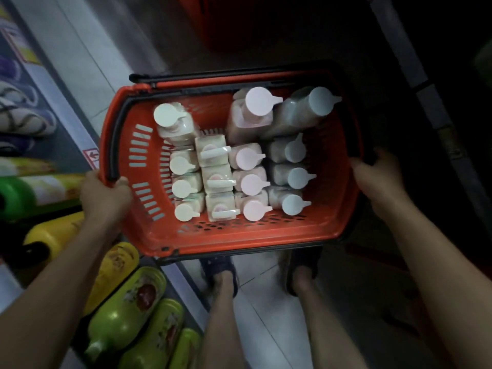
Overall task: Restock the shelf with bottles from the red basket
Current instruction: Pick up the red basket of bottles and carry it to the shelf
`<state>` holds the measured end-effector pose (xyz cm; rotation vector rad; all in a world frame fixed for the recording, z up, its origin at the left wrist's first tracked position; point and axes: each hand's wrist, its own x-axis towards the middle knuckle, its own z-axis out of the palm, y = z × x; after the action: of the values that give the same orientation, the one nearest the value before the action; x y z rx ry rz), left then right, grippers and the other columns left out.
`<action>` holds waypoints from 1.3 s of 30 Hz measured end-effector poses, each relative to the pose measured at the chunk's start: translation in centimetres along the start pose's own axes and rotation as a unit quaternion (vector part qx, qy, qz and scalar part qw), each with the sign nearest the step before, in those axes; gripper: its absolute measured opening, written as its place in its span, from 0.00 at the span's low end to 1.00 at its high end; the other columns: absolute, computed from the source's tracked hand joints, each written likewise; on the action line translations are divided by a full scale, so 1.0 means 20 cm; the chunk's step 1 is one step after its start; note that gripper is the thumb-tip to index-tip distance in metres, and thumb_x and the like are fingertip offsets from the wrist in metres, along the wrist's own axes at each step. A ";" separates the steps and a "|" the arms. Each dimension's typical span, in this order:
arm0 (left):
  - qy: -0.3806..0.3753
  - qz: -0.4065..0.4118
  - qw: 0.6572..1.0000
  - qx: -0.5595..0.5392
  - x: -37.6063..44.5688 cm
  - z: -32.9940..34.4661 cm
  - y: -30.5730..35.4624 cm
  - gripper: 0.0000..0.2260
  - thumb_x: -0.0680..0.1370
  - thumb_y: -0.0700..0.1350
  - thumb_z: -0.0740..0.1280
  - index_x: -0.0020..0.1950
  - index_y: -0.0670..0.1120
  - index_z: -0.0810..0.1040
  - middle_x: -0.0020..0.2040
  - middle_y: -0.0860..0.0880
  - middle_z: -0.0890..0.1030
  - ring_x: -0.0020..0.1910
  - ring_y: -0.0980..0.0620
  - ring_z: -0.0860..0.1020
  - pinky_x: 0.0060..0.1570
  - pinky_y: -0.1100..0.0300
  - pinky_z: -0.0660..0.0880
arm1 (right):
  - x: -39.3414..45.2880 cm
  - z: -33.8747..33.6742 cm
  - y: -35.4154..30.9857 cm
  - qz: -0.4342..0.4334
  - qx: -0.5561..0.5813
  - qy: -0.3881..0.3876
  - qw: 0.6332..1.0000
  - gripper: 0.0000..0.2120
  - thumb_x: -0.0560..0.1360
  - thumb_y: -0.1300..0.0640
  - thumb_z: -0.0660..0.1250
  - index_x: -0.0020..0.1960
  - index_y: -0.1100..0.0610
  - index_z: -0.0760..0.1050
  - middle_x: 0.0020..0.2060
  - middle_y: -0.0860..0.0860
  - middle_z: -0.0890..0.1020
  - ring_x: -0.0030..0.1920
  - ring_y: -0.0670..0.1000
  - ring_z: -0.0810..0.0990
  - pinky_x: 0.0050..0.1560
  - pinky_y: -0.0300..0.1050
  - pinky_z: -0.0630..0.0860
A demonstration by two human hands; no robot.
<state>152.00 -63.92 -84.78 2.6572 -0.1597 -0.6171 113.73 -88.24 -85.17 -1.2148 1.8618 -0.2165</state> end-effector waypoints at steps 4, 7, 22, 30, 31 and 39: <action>-0.005 -0.023 1.000 -0.001 -0.01 0.00 0.00 0.14 0.79 0.44 0.69 0.62 0.38 0.79 0.58 0.37 0.83 0.57 0.38 0.81 0.53 0.53 0.73 | 0.02 0.01 -0.02 0.021 0.017 0.014 1.000 0.26 0.74 0.52 0.72 0.71 0.50 0.75 0.37 0.34 0.74 0.27 0.29 0.75 0.22 0.23 0.68; -0.023 -0.044 0.999 0.002 -0.02 -0.03 0.03 0.14 0.79 0.44 0.69 0.62 0.38 0.80 0.58 0.38 0.83 0.56 0.38 0.82 0.55 0.51 0.76 | 0.00 0.01 -0.03 0.047 0.051 0.000 0.998 0.29 0.70 0.51 0.70 0.71 0.50 0.75 0.40 0.38 0.78 0.31 0.32 0.78 0.26 0.27 0.71; -0.127 0.005 0.989 0.069 -0.31 -0.02 0.34 0.13 0.79 0.47 0.70 0.59 0.40 0.81 0.53 0.42 0.84 0.49 0.41 0.83 0.54 0.47 0.80 | -0.35 -0.47 0.26 0.136 0.160 0.096 0.973 0.22 0.70 0.59 0.69 0.64 0.55 0.82 0.54 0.54 0.86 0.53 0.54 0.86 0.57 0.52 0.83; -0.189 0.075 0.973 0.114 -0.66 -0.06 0.65 0.09 0.78 0.45 0.71 0.55 0.42 0.81 0.52 0.40 0.84 0.48 0.40 0.84 0.52 0.44 0.82 | -0.74 -0.92 0.41 0.198 0.250 0.185 0.930 0.12 0.71 0.68 0.67 0.42 0.51 0.80 0.38 0.43 0.85 0.37 0.43 0.86 0.36 0.39 0.82; -0.188 0.095 0.969 0.127 -0.70 -0.06 0.70 0.07 0.77 0.45 0.71 0.52 0.43 0.81 0.50 0.40 0.84 0.47 0.40 0.84 0.51 0.44 0.82 | -0.78 -0.97 0.43 0.200 0.252 0.195 0.926 0.12 0.71 0.67 0.67 0.44 0.52 0.81 0.41 0.47 0.85 0.39 0.47 0.86 0.41 0.42 0.83; -0.227 0.229 0.922 0.215 -1.01 0.04 1.18 0.07 0.76 0.45 0.72 0.48 0.42 0.79 0.47 0.40 0.84 0.43 0.42 0.83 0.46 0.50 0.81 | -1.14 -1.25 0.64 0.287 0.361 0.298 0.836 0.15 0.75 0.68 0.67 0.61 0.62 0.80 0.35 0.46 0.78 0.34 0.44 0.78 0.47 0.44 0.77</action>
<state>133.04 -81.75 -67.58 2.6609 -1.1306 -1.1215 89.91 -70.68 -64.36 -0.0237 2.2483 -0.9411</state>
